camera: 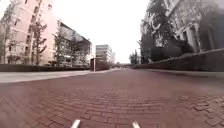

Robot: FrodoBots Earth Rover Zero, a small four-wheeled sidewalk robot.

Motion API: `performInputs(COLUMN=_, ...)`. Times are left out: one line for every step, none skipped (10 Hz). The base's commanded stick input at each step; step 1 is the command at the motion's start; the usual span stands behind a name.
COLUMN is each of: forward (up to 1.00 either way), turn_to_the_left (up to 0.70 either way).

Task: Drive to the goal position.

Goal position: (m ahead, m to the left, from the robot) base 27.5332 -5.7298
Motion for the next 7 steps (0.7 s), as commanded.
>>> performInputs(forward=0.7, turn_to_the_left=0.0)
performInputs(forward=0.7, turn_to_the_left=0.0)
performInputs(forward=0.7, turn_to_the_left=0.0)
performInputs(forward=0.7, turn_to_the_left=0.0)
performInputs(forward=0.7, turn_to_the_left=0.0)
performInputs(forward=0.7, turn_to_the_left=-0.02)
performInputs(forward=0.7, turn_to_the_left=-0.14)
